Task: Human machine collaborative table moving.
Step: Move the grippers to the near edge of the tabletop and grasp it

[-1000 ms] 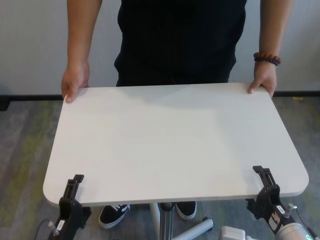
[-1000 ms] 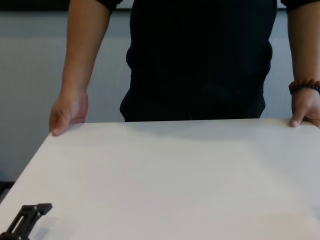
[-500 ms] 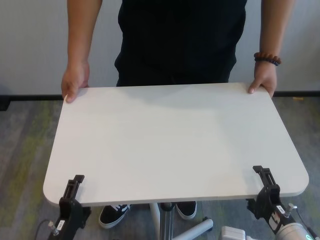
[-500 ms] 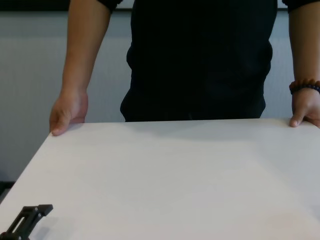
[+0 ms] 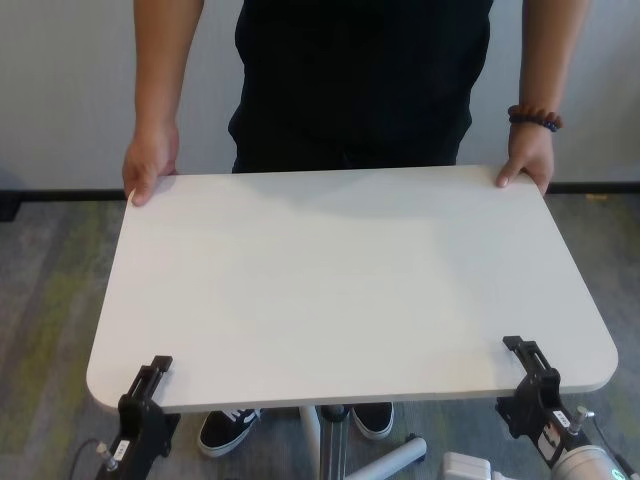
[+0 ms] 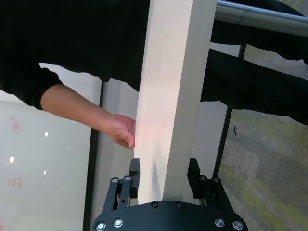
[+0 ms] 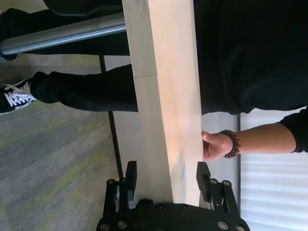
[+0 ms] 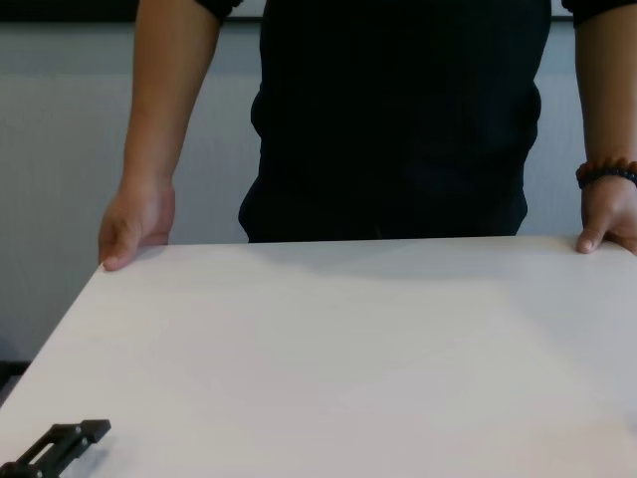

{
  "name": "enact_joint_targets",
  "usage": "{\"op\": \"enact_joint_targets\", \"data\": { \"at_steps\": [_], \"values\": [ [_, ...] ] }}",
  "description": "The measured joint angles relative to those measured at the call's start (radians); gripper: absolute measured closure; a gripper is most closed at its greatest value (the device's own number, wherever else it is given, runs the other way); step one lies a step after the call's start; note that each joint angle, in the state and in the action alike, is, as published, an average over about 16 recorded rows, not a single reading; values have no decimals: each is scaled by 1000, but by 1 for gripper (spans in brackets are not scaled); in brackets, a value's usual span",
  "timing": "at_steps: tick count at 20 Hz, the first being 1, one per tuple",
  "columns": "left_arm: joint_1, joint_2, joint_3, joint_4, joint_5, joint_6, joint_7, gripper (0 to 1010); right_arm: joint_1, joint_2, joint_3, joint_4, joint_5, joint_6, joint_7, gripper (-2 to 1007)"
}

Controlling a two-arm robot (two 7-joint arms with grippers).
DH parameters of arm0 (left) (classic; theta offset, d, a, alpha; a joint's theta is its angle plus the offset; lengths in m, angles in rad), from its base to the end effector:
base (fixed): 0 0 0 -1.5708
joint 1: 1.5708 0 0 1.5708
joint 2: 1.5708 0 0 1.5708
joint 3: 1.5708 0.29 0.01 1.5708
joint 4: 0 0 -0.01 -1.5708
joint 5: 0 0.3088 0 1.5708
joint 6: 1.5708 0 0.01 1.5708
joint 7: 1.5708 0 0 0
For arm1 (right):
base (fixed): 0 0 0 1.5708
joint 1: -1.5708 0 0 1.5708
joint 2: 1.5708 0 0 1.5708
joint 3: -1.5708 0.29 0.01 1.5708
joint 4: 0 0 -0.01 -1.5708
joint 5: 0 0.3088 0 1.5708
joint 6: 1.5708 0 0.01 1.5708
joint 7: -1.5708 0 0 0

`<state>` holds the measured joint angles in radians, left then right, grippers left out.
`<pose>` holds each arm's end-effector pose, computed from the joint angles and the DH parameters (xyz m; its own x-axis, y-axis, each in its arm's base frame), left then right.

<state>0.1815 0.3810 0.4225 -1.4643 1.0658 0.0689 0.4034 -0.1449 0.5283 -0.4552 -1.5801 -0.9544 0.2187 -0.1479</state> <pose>0.2276 0.0007 -0.4075 0.0760 0.1539 0.9852 -0.9720 0.2317 0.0388 0.2453 -0.0269 -0.3689 0.2460 -0.0654 0.9671 0.9581 0.1673 -0.2324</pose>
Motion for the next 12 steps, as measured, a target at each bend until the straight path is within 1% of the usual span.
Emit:
{"op": "enact_joint_targets", "data": {
  "at_steps": [7, 12],
  "values": [
    [0, 0, 0, 0, 0, 0, 0, 574, 0, 0, 0, 0, -1, 1, 0, 454],
    [0, 0, 0, 0, 0, 0, 0, 689, 1, 0, 0, 0, -1, 1, 0, 600]
  ]
}}
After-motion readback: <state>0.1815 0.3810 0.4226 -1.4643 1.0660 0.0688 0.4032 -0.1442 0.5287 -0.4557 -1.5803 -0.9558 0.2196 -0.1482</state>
